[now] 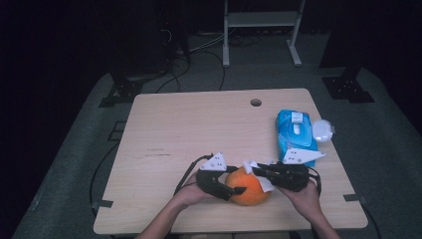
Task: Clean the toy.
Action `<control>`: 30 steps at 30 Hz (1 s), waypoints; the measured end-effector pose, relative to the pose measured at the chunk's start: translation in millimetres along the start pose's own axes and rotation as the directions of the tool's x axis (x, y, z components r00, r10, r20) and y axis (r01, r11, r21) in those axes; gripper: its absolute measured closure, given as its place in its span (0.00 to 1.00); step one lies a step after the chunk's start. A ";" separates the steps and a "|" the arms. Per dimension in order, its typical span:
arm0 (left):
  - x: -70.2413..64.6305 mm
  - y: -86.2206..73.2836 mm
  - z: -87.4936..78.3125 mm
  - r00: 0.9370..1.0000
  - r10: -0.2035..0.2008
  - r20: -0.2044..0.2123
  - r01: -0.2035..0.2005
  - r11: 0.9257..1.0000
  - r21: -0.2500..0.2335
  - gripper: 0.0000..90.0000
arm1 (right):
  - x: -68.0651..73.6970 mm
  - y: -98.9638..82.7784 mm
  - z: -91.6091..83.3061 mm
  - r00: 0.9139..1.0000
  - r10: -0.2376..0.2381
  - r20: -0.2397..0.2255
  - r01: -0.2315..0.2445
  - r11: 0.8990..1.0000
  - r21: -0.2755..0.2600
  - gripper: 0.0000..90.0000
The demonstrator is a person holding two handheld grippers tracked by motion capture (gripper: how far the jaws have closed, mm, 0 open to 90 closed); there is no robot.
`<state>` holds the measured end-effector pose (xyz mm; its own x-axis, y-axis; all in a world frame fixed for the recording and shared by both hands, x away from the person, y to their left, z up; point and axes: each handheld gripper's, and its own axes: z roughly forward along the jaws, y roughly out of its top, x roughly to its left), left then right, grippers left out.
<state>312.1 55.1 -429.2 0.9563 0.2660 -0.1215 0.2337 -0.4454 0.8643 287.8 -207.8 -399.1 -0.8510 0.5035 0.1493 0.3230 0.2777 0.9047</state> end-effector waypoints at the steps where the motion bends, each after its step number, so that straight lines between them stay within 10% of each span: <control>1: 0.3 0.0 0.1 1.000 -0.008 -0.003 0.008 1.000 -0.003 0.28 | 3.2 1.4 1.4 1.000 -0.011 -0.006 0.011 1.000 -0.003 0.90; 19: 6.3 -7.4 7.2 0.999 0.004 0.043 -0.003 1.000 -0.024 0.14 | -27.1 -12.6 -13.8 0.995 0.076 0.061 -0.076 0.997 -0.002 0.90; 30: -5.3 0.0 12.5 1.000 0.029 -0.009 -0.029 0.999 -0.025 0.30 | 14.5 9.6 11.8 0.999 -0.033 -0.034 0.033 0.999 0.006 0.90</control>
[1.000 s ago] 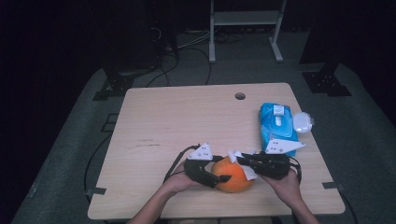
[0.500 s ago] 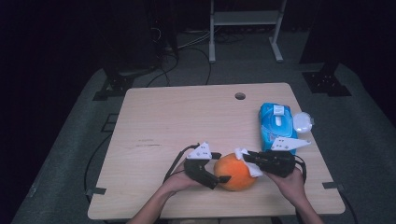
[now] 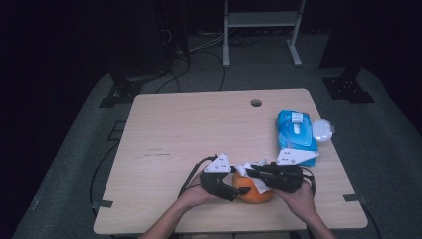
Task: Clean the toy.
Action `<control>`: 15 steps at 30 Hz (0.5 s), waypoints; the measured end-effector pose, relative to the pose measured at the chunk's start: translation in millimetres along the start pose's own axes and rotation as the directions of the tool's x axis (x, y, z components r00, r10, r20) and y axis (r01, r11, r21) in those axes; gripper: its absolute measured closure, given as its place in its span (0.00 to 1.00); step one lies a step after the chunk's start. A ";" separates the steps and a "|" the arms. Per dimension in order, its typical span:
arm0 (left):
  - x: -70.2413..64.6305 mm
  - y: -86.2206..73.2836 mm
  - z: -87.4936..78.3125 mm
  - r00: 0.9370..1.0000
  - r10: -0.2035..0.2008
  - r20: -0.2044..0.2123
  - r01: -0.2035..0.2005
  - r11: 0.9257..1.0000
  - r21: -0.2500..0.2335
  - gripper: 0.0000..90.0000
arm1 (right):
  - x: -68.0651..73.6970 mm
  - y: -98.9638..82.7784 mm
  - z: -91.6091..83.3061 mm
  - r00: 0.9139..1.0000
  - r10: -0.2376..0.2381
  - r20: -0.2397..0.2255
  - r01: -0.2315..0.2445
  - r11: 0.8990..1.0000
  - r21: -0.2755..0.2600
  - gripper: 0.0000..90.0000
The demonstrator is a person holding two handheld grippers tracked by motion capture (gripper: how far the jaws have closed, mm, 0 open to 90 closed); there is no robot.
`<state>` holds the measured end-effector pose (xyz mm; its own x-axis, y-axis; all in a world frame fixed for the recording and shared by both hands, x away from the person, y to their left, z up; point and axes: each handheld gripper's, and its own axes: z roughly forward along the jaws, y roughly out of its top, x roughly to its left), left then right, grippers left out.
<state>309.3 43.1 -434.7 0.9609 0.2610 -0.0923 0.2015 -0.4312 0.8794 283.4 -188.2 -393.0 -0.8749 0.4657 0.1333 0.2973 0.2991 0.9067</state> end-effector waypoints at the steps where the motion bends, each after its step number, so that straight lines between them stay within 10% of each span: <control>1: 0.1 -0.2 -0.2 1.000 -0.001 0.000 0.001 1.000 0.000 0.30 | 4.9 1.5 4.5 1.000 -0.018 -0.001 0.018 1.000 0.013 0.90; 15: 6.2 -6.4 2.4 0.999 -0.001 0.048 0.003 0.999 -0.042 0.15 | -23.1 -16.1 -23.6 0.991 0.061 0.116 -0.063 0.998 0.009 0.90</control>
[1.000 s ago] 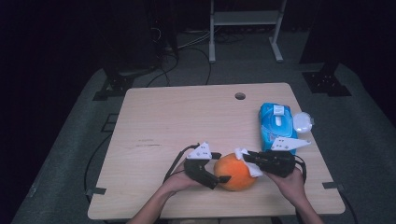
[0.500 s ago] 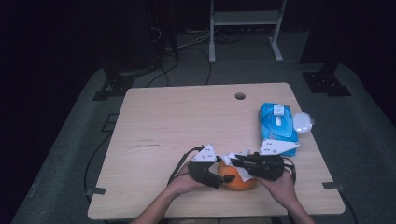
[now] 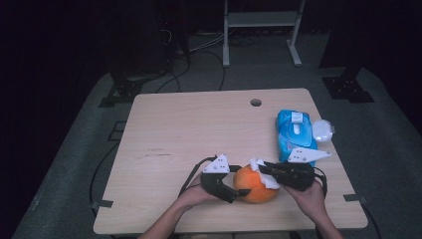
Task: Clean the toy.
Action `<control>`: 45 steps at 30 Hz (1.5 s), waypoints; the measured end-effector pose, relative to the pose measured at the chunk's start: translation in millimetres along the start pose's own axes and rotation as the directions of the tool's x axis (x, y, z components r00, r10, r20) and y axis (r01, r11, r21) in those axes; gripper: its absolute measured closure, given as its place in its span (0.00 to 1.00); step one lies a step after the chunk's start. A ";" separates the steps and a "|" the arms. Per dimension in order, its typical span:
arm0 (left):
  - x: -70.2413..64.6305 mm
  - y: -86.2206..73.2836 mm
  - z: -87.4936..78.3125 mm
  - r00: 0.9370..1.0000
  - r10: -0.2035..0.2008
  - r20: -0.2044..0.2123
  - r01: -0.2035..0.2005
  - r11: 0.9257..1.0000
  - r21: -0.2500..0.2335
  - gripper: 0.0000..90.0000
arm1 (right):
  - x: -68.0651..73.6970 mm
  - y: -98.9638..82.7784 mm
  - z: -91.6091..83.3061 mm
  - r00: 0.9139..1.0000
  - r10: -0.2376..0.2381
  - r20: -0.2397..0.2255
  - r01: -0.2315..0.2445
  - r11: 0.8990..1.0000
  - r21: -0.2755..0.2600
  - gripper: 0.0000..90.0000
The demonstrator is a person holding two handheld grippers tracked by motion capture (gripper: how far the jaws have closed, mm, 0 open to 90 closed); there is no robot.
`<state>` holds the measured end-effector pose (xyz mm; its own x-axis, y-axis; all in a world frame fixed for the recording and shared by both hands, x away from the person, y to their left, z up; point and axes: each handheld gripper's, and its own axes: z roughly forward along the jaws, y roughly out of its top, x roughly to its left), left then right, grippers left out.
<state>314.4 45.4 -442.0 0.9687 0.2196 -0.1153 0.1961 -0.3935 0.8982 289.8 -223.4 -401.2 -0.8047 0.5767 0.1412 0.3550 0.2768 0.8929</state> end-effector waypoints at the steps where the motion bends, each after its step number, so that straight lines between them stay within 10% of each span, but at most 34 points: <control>1: 1.5 -1.6 1.3 1.000 -0.001 0.004 0.001 1.000 0.008 0.11 | 0.2 -0.1 0.4 1.000 0.001 0.000 -0.001 1.000 0.001 0.90; 8: 0.6 -3.2 3.9 1.000 0.009 0.004 -0.009 1.000 0.005 0.22 | 1.5 1.2 3.2 1.000 -0.009 -0.002 0.009 1.000 -0.001 0.90; 18: -5.1 27.1 -34.9 0.999 0.035 -0.018 -0.037 0.996 -0.084 0.36 | 14.1 19.5 -0.6 0.999 -0.008 -0.052 0.002 0.993 -0.116 0.90; 24: -9.2 31.9 -39.4 0.994 0.082 -0.069 -0.085 0.996 -0.033 0.36 | 6.3 10.4 9.7 0.994 0.076 -0.079 -0.084 0.990 -0.115 0.90; 29: -1.0 18.8 -28.9 0.997 0.032 -0.069 -0.033 0.999 -0.013 0.33 | -0.3 1.4 23.0 0.991 0.109 -0.071 -0.114 0.992 -0.062 0.90; 40: -4.6 19.6 -18.7 0.993 -0.002 -0.115 -0.002 1.000 -0.028 0.28 | 26.7 17.7 25.1 0.993 0.002 -0.114 -0.012 0.996 -0.090 0.90; 45: 0.2 18.5 -22.1 0.998 -0.003 -0.065 0.000 0.999 -0.047 0.15 | 16.3 12.3 26.5 0.994 0.026 -0.109 -0.036 0.995 -0.090 0.90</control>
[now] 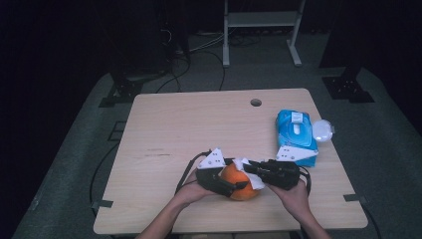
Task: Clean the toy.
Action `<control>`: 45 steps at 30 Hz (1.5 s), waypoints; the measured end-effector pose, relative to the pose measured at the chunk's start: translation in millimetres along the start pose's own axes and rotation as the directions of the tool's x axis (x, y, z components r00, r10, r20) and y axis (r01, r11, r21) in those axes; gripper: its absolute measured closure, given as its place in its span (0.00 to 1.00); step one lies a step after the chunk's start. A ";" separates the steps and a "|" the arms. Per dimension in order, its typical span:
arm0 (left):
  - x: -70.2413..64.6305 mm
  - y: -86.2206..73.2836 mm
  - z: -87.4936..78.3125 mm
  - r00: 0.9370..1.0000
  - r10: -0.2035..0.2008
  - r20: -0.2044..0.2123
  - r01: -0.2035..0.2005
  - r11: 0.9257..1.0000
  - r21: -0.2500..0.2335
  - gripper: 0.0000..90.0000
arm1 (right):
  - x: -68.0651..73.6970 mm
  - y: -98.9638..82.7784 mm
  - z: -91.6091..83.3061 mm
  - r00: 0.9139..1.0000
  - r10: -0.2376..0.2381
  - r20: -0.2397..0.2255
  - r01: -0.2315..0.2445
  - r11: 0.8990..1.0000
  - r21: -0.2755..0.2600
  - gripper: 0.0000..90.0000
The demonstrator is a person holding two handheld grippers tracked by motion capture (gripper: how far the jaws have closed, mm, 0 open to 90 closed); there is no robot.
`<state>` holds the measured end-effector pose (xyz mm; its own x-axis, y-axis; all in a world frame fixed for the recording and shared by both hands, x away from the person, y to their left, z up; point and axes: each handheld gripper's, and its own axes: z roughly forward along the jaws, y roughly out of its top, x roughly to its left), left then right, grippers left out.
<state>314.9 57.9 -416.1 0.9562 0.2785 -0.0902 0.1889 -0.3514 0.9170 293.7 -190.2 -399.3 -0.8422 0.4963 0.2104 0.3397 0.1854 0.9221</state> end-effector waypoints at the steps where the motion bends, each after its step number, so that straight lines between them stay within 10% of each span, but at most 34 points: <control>1: 2.6 -0.3 -1.5 1.000 0.000 0.005 0.000 1.000 -0.002 0.12 | -0.5 -0.7 -0.3 1.000 0.006 0.004 -0.006 1.000 -0.003 0.90; 15: 17.7 -21.3 5.7 0.997 -0.034 0.073 0.036 0.999 -0.020 0.10 | -11.4 -2.6 -6.2 0.999 0.001 0.047 -0.001 1.000 -0.005 0.90; 21: 14.3 -15.3 -0.6 0.994 0.012 0.105 -0.015 0.999 0.031 0.17 | -12.9 -2.4 -7.5 0.999 0.001 0.047 -0.001 1.000 -0.004 0.90; 29: 15.5 -19.4 10.7 0.998 -0.026 0.065 0.024 0.999 0.021 0.05 | -13.0 -3.1 -8.4 0.999 0.000 0.050 0.000 1.000 0.000 0.90; 35: 8.5 -8.8 4.8 0.999 -0.019 0.026 0.018 0.999 0.037 0.30 | -14.5 -0.8 -11.9 0.998 0.010 0.056 -0.009 1.000 -0.016 0.90; 41: 6.7 0.5 -3.1 0.999 -0.031 -0.008 0.031 0.999 0.038 0.33 | -1.9 7.2 -16.3 1.000 -0.017 0.020 0.019 0.997 -0.072 0.90; 45: 10.5 -6.3 1.8 0.997 -0.079 -0.022 0.080 0.995 0.051 0.33 | 11.2 5.2 -2.7 0.998 -0.060 -0.024 0.060 0.998 -0.019 0.90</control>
<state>324.2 61.4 -423.5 0.9331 0.3252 -0.1538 0.2760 -0.3732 0.8857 284.9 -186.0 -391.3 -0.8709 0.4639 0.1624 0.2807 0.1983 0.9391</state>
